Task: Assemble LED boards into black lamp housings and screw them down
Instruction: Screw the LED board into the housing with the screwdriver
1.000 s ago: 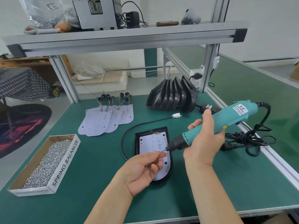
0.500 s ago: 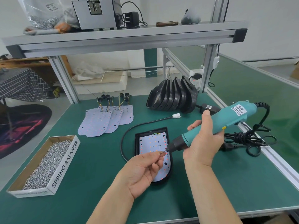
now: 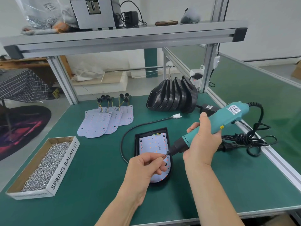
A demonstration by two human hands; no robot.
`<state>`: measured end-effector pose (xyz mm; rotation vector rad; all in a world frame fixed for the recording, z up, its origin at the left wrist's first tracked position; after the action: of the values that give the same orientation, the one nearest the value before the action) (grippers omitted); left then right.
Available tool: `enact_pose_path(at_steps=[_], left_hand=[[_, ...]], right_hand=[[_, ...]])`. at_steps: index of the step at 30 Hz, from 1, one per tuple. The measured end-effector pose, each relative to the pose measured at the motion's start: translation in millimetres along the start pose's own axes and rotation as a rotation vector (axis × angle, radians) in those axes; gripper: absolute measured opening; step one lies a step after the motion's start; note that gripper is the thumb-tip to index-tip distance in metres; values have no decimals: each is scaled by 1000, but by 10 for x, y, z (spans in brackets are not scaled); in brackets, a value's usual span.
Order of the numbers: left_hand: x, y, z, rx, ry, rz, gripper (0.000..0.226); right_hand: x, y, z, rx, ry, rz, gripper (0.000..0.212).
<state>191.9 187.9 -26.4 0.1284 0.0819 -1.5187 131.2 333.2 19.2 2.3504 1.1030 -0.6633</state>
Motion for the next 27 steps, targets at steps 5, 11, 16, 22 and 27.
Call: enact_pose_path(at_steps=[5, 11, 16, 22, 27], left_hand=[[31, 4, 18, -21, -38, -12, 15], [191, -26, 46, 38, -37, -21, 43], [560, -250, -6, 53, -525, 346, 22], [490, -462, -14, 156, -974, 156, 53], [397, -644, 25, 234, -959, 100, 63]], right_hand=[[1, -2, -21, -8, -13, 5, 17], [-2, -1, -68, 19, -21, -3, 17], [6, 30, -45, 41, 0, -9, 17], [-3, 71, -8, 79, 49, -31, 20], [26, 71, 14, 107, 75, -43, 21]])
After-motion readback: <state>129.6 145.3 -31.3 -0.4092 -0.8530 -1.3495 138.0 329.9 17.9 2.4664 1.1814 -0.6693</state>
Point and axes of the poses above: each hand's wrist, its own y-axis away from the middle knuckle, its own x-axis out of the back of the hand, z = x × y, the point moved 1 cm from there along -y, towards the middle knuckle, and after that the axes turned 8 degrees about -x, right-handed, at the moved point
